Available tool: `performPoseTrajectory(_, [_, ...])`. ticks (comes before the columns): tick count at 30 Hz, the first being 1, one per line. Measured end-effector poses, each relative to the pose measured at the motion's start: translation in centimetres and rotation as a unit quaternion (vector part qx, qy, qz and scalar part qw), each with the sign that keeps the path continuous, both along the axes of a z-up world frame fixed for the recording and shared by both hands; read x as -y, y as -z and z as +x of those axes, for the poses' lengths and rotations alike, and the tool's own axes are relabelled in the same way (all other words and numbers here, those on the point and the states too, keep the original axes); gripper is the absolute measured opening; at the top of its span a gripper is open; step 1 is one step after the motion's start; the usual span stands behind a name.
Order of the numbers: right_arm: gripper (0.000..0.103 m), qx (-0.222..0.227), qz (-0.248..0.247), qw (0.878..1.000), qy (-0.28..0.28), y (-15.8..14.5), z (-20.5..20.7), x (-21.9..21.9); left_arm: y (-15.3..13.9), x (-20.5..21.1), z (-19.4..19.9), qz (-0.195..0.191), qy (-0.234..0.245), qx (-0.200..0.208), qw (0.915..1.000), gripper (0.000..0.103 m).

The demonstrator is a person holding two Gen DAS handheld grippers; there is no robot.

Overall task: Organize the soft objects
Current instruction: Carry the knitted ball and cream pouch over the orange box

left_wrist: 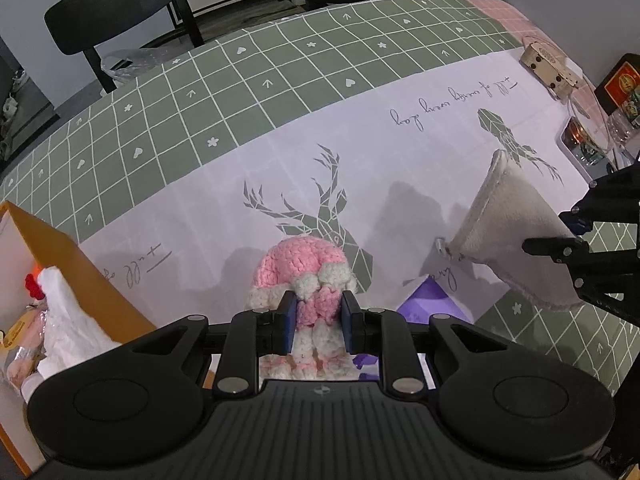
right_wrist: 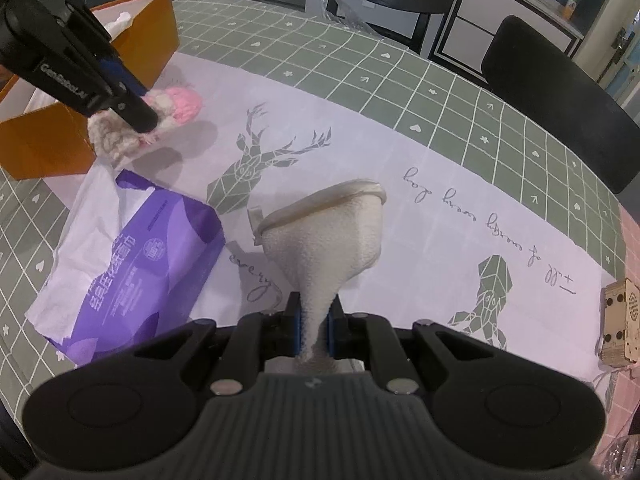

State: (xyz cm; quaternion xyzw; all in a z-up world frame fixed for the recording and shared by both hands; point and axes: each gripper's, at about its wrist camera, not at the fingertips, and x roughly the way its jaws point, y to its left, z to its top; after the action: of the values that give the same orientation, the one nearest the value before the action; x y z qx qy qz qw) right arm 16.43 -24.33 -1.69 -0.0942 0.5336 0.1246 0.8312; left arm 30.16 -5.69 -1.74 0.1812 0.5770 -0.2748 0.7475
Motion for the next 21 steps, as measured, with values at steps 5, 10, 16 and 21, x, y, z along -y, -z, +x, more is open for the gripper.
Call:
performPoseTrajectory(5, [0.010,-0.005,-0.009,1.000,-0.012,-0.9,-0.2,-0.8,-1.4,-1.0,-0.4,-0.006,0.001,-0.002,1.0000,0.025])
performPoseTrajectory(10, [0.010,0.007,-0.022,0.999,-0.028,-3.3,0.1,-2.4,-3.9,-2.4,-1.2,-0.025,0.000,0.007,0.9997,0.025])
performPoseTrajectory(16, [0.010,0.037,-0.027,0.998,-0.046,-7.1,0.7,-5.3,-7.3,-4.6,-2.1,-0.042,-0.006,0.026,0.9988,0.025])
performPoseTrajectory(21, [0.010,0.055,-0.026,0.996,-0.068,-9.3,1.4,-8.5,-9.6,-7.6,-2.7,-0.051,-0.019,0.042,0.9976,0.025])
